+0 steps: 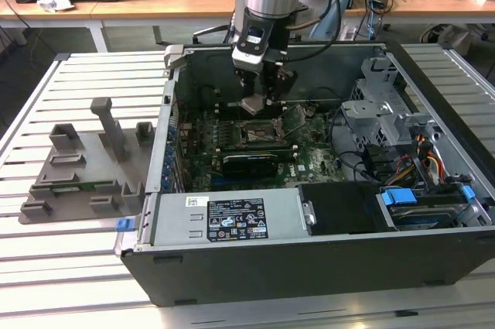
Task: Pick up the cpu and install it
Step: 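Place the cpu into insertion slot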
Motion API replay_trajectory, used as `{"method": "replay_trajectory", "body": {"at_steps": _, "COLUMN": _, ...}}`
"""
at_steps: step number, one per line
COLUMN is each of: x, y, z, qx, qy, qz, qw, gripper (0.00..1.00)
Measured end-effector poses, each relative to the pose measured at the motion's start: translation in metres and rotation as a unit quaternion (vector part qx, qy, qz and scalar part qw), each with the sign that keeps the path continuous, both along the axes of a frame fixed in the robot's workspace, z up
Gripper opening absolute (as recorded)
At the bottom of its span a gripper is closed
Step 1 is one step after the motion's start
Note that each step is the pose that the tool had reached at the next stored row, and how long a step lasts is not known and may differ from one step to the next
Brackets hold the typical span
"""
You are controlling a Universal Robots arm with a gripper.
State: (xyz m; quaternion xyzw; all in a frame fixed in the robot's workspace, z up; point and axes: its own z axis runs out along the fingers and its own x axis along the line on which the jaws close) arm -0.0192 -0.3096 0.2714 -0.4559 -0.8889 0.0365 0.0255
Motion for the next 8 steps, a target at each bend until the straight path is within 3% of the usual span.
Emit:
{"method": "replay_trajectory", "body": {"at_steps": 4, "x": 0.0, "y": 0.0, "z": -0.0001, "qx": 0.0, "qy": 0.0, "qz": -0.033, "qw": 0.9995, "gripper": 0.55}}
{"method": "replay_trajectory", "body": {"at_steps": 6, "x": 0.0, "y": 0.0, "z": -0.0002, "qx": 0.0, "qy": 0.0, "qz": -0.067, "qw": 0.9977, "gripper": 0.55}}
{"method": "replay_trajectory", "body": {"at_steps": 8, "x": 0.0, "y": 0.0, "z": -0.0002, "qx": 0.0, "qy": 0.0, "qz": -0.082, "qw": 0.9966, "gripper": 0.55}}
